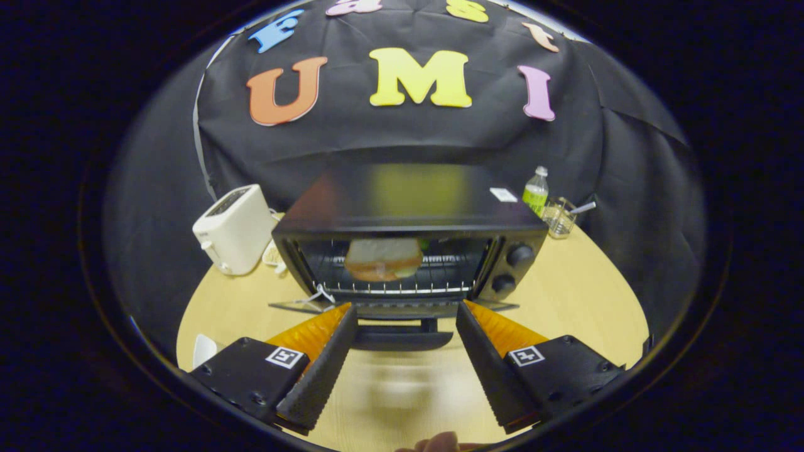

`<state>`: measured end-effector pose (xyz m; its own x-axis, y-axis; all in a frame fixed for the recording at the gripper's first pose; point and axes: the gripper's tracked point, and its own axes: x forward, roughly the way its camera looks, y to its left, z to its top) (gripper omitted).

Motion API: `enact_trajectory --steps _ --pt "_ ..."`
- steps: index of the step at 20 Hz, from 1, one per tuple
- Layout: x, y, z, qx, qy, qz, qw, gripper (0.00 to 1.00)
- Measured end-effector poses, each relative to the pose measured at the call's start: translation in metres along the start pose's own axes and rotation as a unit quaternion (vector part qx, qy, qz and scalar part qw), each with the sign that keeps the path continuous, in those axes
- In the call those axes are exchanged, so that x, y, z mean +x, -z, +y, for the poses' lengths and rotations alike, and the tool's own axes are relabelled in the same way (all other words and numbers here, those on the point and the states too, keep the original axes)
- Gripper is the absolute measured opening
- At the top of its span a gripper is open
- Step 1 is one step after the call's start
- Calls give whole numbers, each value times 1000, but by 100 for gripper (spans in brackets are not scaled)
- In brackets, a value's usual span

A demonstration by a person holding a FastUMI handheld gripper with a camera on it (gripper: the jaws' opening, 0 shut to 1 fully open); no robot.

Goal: Open the toaster oven, put the food inside, and close the toaster oven door.

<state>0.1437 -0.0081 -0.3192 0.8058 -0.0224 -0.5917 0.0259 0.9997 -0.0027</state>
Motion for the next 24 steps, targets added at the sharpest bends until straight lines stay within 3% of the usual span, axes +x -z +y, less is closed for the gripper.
enact_trajectory --steps 5,8,12,19,24 --pt "-52 -91 10 20 -11 -85 996 100" --pt "-75 -102 13 10 -20 -105 994 100" --pt "-80 -45 13 -5 -22 -75 997 100" --pt "-30 92 3 -37 -16 48 998 100" --pt "15 114 -5 -46 2 71 996 100"
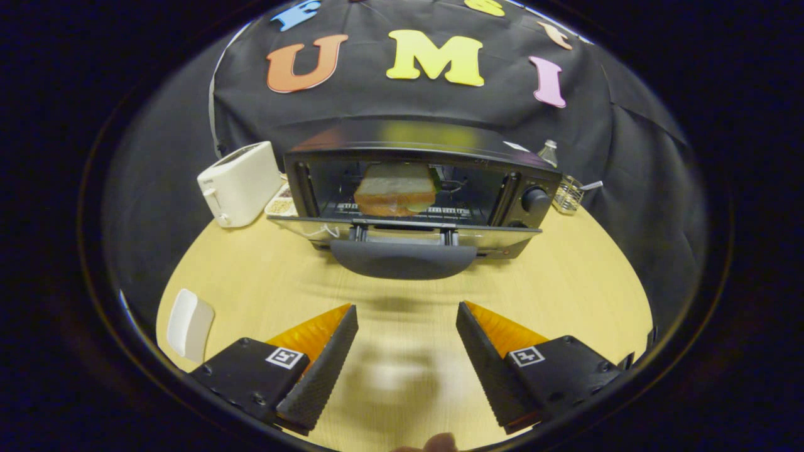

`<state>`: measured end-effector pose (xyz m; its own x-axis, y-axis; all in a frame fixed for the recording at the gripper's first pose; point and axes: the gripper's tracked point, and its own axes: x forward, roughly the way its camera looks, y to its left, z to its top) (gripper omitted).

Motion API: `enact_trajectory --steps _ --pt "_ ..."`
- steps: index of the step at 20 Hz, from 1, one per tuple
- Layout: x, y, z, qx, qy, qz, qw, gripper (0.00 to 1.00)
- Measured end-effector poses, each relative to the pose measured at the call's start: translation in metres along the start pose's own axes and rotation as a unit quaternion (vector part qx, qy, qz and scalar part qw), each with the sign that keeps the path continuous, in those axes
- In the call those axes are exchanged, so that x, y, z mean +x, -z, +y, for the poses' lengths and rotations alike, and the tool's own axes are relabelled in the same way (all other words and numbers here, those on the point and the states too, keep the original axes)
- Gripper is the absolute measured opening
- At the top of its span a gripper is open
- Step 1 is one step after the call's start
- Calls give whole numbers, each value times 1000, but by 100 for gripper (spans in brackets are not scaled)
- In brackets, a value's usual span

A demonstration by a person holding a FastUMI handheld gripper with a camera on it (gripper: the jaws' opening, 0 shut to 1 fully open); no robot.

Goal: Open the toaster oven, put the food inside, and close the toaster oven door.

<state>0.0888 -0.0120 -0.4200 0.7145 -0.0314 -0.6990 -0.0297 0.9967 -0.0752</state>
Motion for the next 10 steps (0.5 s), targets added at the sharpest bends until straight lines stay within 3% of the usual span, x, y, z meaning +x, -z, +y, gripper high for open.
enact_trajectory --steps 10 --pt "11 -30 6 -8 -5 -25 1000 100"
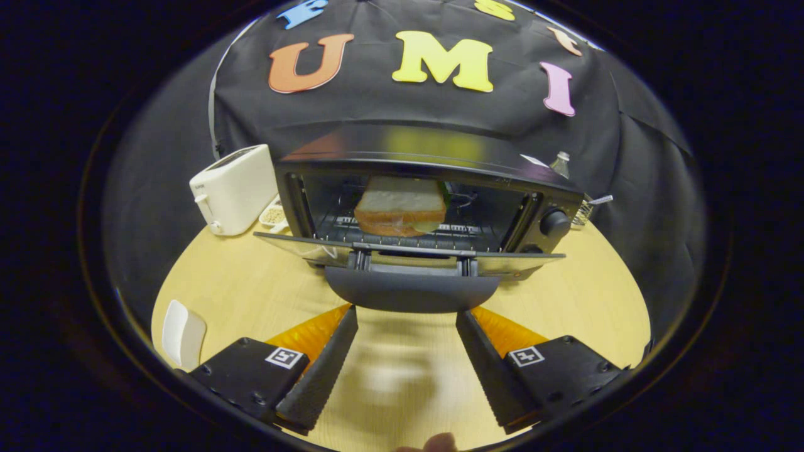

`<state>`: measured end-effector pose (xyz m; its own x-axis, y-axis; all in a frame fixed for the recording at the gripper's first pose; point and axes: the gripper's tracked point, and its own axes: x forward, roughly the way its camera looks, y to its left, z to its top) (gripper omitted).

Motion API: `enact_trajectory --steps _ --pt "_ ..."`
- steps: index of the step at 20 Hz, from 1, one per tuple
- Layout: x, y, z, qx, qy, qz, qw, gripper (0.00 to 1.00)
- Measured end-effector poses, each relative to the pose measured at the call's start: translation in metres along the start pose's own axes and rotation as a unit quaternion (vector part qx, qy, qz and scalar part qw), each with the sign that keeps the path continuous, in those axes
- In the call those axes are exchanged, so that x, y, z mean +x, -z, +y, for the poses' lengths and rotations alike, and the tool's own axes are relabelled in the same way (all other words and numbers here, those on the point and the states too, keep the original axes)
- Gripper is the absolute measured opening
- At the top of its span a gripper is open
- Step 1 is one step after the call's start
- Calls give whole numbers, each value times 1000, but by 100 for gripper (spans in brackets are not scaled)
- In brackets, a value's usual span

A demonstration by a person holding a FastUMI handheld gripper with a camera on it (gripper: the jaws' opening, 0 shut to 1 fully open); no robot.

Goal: Open the toaster oven, put the food inside, and close the toaster oven door.

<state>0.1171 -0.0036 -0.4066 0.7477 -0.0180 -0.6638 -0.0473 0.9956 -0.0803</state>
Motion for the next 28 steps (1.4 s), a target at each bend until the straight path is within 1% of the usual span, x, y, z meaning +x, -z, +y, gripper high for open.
enact_trajectory --steps 4,8,12,15,16,19,23,26,28 --pt "-6 -37 -3 16 7 -31 999 100" --pt "-38 -81 -3 34 6 -71 997 100" --pt "-105 -133 -5 51 2 -135 990 100" --pt "-168 -174 -18 63 13 -190 980 100" --pt "-186 -182 -20 65 12 -201 977 100" --pt "-239 -201 -27 82 7 -232 969 100" --pt "-296 -211 -40 87 18 -268 959 100" --pt "-319 -201 -32 77 11 -276 958 100" --pt "-326 -197 -29 74 8 -278 958 100"
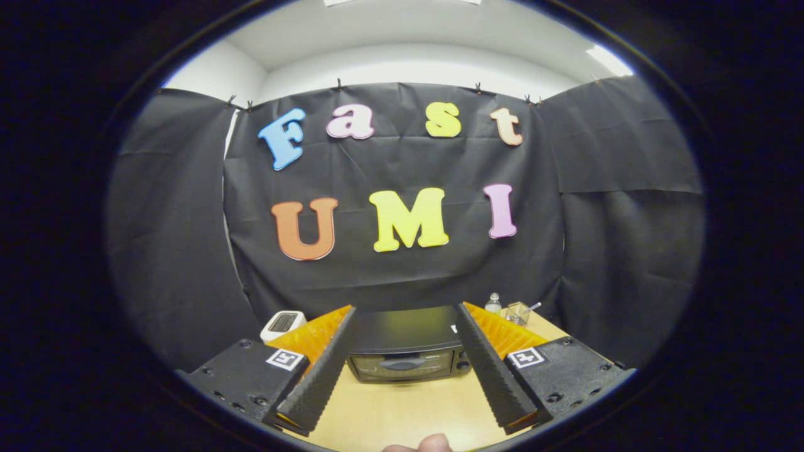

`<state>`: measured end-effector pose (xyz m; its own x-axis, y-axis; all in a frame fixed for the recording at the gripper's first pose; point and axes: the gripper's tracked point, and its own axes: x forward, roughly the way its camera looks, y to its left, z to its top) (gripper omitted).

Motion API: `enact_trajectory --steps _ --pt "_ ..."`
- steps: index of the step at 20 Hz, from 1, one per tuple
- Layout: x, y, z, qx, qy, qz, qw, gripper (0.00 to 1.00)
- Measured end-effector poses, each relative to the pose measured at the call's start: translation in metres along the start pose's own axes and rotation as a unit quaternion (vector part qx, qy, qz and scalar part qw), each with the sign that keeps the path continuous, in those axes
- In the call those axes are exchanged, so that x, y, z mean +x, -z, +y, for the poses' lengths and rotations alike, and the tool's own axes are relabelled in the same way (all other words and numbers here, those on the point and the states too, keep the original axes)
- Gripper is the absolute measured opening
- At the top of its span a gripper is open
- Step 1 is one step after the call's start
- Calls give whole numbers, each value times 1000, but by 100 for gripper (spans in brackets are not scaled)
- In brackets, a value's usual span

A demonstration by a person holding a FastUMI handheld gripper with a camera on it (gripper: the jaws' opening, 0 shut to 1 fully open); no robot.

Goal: Open the toaster oven, put the food inside, and close the toaster oven door.

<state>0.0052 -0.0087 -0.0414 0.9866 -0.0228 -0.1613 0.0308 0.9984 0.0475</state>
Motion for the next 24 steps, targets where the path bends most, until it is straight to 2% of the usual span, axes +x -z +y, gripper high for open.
enact_trajectory --steps 18,24 --pt "-2 8 33 -3 -20 21 1000 100" --pt "1 -4 46 -11 -17 1 1000 100"
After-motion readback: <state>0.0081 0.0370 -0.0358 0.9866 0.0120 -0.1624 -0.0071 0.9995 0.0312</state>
